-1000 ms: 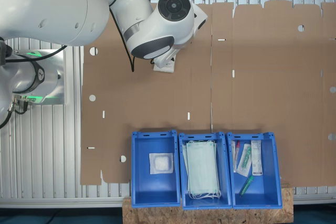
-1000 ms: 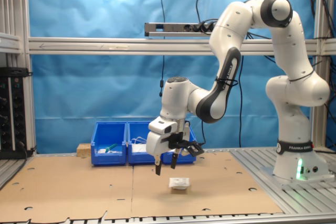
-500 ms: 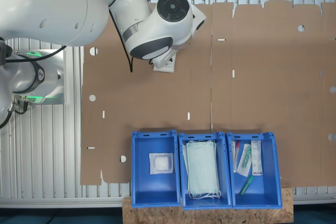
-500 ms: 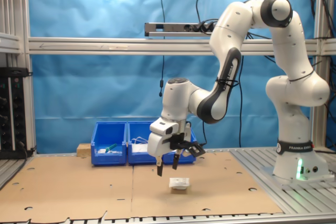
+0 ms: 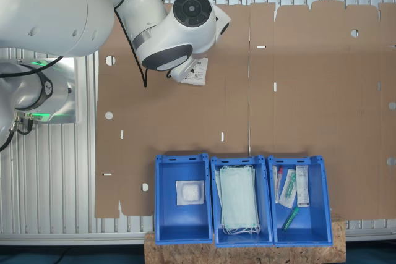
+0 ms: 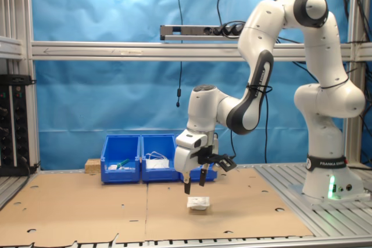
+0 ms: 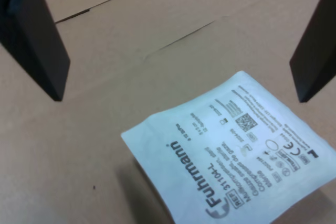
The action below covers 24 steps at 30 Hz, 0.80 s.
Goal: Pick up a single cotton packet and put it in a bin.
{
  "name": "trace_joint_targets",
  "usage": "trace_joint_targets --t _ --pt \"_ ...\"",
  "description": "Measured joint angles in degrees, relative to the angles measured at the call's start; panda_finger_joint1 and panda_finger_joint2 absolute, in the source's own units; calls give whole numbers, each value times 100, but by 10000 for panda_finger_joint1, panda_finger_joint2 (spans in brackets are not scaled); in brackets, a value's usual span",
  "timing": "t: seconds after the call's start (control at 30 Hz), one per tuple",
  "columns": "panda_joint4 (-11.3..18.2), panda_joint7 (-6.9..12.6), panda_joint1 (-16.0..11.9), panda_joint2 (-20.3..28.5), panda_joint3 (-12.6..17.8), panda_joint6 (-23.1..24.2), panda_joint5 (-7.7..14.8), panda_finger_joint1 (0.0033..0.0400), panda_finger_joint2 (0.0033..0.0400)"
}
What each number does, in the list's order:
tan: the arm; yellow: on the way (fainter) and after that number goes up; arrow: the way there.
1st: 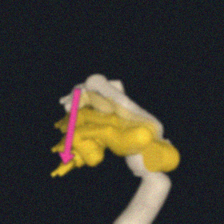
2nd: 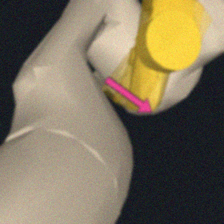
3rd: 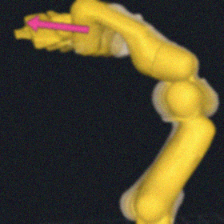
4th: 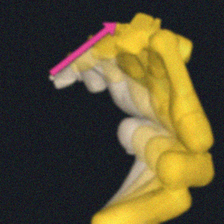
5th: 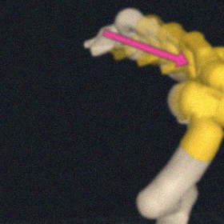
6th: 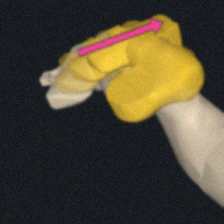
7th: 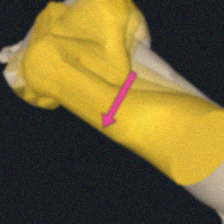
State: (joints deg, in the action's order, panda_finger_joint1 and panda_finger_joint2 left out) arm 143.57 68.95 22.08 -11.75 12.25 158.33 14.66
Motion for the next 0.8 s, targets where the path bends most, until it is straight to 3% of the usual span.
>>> trace_joint_targets --t 0.4,0.8 --pt "282 752 1 128 0 0 0 400 400" --pt "329 1514 -2 93 1 0 0 400 400"
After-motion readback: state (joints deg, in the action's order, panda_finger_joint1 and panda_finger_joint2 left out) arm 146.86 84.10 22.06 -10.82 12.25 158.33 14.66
